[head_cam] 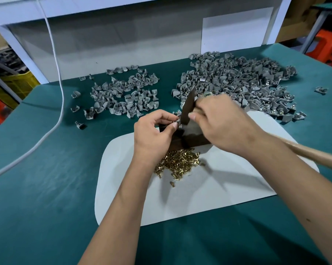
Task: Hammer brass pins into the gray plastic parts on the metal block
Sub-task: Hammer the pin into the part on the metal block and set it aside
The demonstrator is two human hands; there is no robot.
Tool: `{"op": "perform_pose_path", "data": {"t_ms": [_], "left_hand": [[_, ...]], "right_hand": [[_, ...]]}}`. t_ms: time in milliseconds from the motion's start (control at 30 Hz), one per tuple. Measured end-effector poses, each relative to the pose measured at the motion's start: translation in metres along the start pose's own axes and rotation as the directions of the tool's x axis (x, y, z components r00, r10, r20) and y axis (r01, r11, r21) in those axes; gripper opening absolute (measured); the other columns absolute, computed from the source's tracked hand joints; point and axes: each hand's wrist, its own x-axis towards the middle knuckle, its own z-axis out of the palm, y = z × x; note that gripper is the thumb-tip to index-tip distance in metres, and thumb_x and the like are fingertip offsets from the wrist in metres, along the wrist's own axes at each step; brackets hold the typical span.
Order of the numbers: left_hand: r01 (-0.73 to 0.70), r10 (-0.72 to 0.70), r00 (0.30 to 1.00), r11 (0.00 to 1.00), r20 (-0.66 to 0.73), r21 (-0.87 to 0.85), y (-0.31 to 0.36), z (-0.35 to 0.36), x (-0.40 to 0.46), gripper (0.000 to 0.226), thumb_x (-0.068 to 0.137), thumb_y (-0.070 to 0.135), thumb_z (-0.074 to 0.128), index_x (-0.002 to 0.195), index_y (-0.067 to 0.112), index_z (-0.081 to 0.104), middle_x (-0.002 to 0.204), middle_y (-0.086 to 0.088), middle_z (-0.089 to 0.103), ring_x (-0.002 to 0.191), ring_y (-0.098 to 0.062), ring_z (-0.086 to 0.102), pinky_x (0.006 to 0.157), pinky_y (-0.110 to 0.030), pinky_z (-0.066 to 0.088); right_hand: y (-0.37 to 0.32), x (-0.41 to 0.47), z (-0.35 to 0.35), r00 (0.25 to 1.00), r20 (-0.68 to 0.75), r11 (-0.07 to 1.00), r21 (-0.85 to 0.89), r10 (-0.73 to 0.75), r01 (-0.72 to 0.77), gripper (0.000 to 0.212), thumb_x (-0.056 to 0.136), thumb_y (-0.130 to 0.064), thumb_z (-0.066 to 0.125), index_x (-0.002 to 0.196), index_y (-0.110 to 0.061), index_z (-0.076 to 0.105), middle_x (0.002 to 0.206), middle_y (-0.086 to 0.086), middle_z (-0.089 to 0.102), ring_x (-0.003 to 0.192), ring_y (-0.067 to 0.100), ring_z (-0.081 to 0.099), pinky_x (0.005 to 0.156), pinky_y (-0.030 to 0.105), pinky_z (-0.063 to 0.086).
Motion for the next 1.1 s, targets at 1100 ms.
{"op": "perform_pose_path", "data": {"t_ms": [1100], "left_hand": [[-0.012, 0.011, 0.998, 1.0, 0.057, 0.026, -0.007, -0.002, 0.003, 0.023, 0.082, 0.008, 0.082, 0.083, 0.029, 0.075, 0.109, 0.01, 0.073, 0.122, -0.017, 0.052, 0.107, -0.025, 0.038]], "right_hand": [[-0.001, -0.003, -0.01, 0.992, 0.0, 0.991, -0.046, 0.123, -0.122, 0.024, 0.106, -0.038, 0.044, 0.095, -0.018, 0.053, 0.076, -0.003, 0.055, 0.077, 0.033, 0.059, 0.064, 0.04, 0.043]]}}
